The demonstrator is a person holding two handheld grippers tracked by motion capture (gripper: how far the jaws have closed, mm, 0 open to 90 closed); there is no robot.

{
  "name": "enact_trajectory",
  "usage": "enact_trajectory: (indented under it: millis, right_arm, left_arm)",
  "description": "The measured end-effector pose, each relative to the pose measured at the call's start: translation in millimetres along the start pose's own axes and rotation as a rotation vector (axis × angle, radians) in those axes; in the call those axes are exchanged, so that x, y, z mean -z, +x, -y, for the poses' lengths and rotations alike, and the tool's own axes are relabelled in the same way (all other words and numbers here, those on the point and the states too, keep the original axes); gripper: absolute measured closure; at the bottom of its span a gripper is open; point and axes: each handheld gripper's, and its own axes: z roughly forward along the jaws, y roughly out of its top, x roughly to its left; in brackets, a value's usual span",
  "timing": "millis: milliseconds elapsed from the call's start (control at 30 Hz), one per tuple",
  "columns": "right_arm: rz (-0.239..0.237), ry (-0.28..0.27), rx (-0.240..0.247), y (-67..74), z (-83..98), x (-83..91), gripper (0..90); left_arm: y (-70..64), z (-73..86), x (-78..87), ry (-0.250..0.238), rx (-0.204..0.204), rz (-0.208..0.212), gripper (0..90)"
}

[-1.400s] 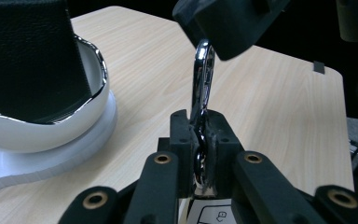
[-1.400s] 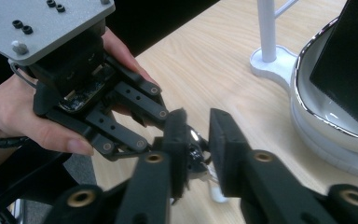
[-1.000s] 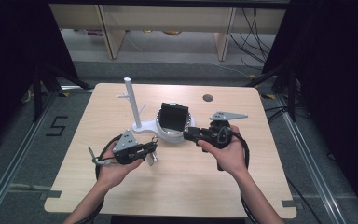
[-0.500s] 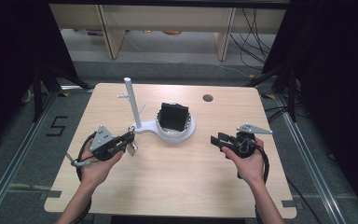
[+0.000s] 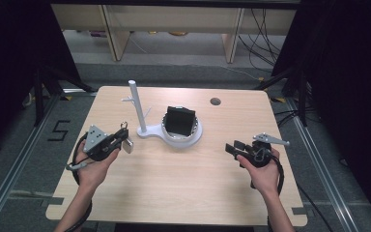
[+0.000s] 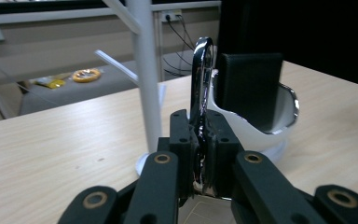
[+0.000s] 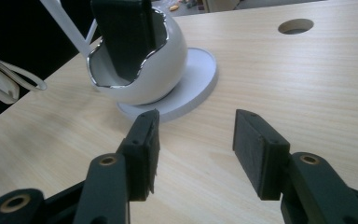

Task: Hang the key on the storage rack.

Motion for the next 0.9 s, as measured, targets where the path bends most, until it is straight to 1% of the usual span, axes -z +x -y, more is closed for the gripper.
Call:
enact_trajectory:
  millis: [33,67,100,133,167,200,233,267,333,367,400,467,500,533,567,667,700,767,800,867,900]
  right_arm:
    - [0.01,0.001,-0.017,0.3,0.1,0.4,51.6]
    - [0.025,-0.007,0.009,-2.8,-0.3,-0.2,51.5]
    - [0.018,-0.008,0.007,-3.8,-0.7,0.3,51.4]
    - [0.021,-0.01,0.005,-4.5,-0.8,0.0,51.3]
    - [0.011,-0.008,-0.005,-5.4,-0.7,-1.1,51.2]
    - [0.028,-0.011,0.01,-6.8,-1.0,-1.4,51.2]
    - [0.019,-0.01,0.005,-7.3,-1.5,-0.4,51.0]
    - [0.007,-0.017,-0.009,-7.6,-1.2,-1.7,50.9]
    - [0.012,-0.015,-0.018,-8.1,-1.3,-0.2,50.7]
    - [0.012,-0.019,-0.005,-9.8,-1.2,0.4,50.6]
    - [0.024,-0.02,-0.009,-9.3,-0.9,1.5,50.4]
    - [0.022,-0.021,0.001,-10.2,-1.0,2.1,50.4]
    - [0.023,-0.022,-0.004,-10.9,-0.8,2.0,50.4]
    - [0.029,-0.026,0.002,-11.2,-0.5,1.4,50.3]
    - [0.019,-0.02,-0.004,-10.4,-0.8,2.5,50.2]
    - [0.022,-0.026,-0.012,-7.9,-0.8,2.0,50.1]
    - [0.025,-0.026,-0.003,-6.8,-1.1,1.4,50.0]
    - [0.027,-0.024,-0.005,-6.1,-1.3,1.9,50.0]
    - [0.019,-0.015,-0.043,-3.1,-0.9,1.7,50.0]
    - [0.014,-0.019,-0.023,-3.6,-0.6,1.1,50.0]
    - [0.023,-0.02,0.002,-5.7,-0.8,0.9,49.9]
  left_arm:
    - [0.9,-0.5,-0.4,-0.006,0.005,-0.011,82.5]
    - [1.4,-1.2,-0.6,-0.01,0.007,-0.024,82.5]
    - [2.1,-2.0,-0.9,-0.015,-0.001,-0.04,82.5]
    - [2.4,-2.7,-1.5,-0.021,-0.002,-0.054,82.5]
    - [2.8,-3.3,-2.2,-0.026,0.002,-0.068,82.5]
    - [3.3,-3.8,-2.9,-0.03,0.003,-0.084,82.6]
    - [4.1,-4.2,-4.1,-0.032,-0.003,-0.1,82.5]
    - [4.6,-4.4,-5.6,-0.035,0.0,-0.114,82.5]
    - [7.1,-4.6,-9.3,-0.034,0.005,-0.14,82.5]
    - [7.8,-4.7,-10.8,-0.035,0.01,-0.147,82.5]
    - [8.8,-5.1,-12.5,-0.036,0.012,-0.157,82.5]
    - [10.6,-6.2,-15.3,-0.039,0.012,-0.178,82.5]
    - [11.6,-7.0,-16.9,-0.041,0.015,-0.187,82.5]
    - [12.7,-8.0,-18.3,-0.041,0.018,-0.197,82.5]
    - [13.5,-9.0,-19.9,-0.041,0.018,-0.206,82.5]
    - [15.8,-12.3,-25.4,-0.043,0.009,-0.231,82.5]
    - [16.4,-13.5,-27.1,-0.038,0.007,-0.24,82.5]
    - [17.5,-15.5,-30.8,-0.036,0.0,-0.257,82.5]
    - [17.9,-16.6,-32.7,-0.035,-0.003,-0.263,82.5]
    - [18.3,-18.4,-36.1,-0.031,-0.01,-0.281,82.5]
    - [18.8,-19.2,-38.0,-0.03,-0.014,-0.287,82.5]
